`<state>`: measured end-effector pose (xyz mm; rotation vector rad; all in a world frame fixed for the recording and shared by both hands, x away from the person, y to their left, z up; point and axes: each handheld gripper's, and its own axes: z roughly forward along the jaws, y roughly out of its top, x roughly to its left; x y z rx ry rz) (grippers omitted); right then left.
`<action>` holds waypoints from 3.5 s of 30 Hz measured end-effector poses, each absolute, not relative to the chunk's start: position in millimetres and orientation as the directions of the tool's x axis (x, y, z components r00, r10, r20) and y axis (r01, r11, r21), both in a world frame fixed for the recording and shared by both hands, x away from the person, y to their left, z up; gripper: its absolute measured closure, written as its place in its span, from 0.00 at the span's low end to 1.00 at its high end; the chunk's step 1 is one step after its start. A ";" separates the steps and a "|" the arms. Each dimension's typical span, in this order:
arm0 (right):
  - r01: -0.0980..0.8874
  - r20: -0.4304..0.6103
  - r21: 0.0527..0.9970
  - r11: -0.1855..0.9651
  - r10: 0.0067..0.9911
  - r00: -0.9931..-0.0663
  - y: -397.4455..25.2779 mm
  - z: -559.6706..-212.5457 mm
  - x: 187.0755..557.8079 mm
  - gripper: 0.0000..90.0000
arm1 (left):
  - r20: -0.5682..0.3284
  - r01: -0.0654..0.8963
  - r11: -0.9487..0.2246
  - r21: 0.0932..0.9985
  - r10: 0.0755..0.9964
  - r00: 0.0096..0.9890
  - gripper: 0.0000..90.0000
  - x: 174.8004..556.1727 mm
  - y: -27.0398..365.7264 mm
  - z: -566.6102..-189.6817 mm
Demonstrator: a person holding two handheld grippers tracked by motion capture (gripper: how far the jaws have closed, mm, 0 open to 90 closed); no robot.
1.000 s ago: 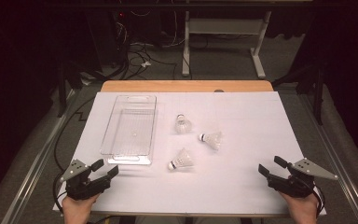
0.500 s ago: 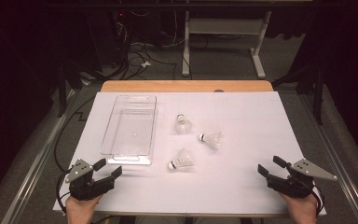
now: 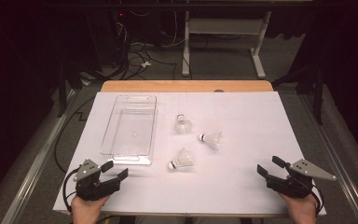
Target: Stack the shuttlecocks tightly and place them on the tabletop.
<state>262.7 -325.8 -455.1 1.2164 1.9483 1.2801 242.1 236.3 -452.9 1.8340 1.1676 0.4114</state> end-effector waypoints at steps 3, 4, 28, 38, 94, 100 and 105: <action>0.403 0.062 0.902 0.155 0.878 -0.475 -325.5 -455.1 262.7 0.32 | -0.176 0.553 -0.172 0.815 0.836 0.519 0.40 243.5 229.5 -453.3; 0.403 0.062 0.902 0.155 0.878 -0.475 -325.5 -455.1 262.7 0.32 | -0.176 0.554 -0.175 0.814 0.835 0.522 0.40 243.8 228.2 -453.3; 0.408 0.069 0.899 0.157 0.871 -0.486 -324.2 -455.6 263.5 0.31 | -0.188 0.550 -0.204 0.810 0.798 0.573 0.41 247.0 197.3 -451.2; 0.409 0.067 0.898 0.161 0.869 -0.490 -322.9 -455.8 263.8 0.31 | -0.186 0.547 -0.228 0.805 0.780 0.598 0.42 251.9 181.3 -451.2; 0.422 0.080 0.892 0.162 0.862 -0.500 -322.1 -456.8 265.6 0.30 | -0.155 0.562 -0.297 0.772 0.769 0.620 0.48 309.8 113.7 -421.8; 0.431 0.085 0.887 0.165 0.859 -0.505 -321.5 -457.4 266.1 0.30 | -0.152 0.574 -0.310 0.758 0.772 0.617 0.48 317.9 108.1 -419.4; 0.432 0.090 0.888 0.160 0.859 -0.503 -322.1 -457.4 266.1 0.30 | -0.133 0.585 -0.327 0.742 0.783 0.607 0.47 325.9 103.3 -418.1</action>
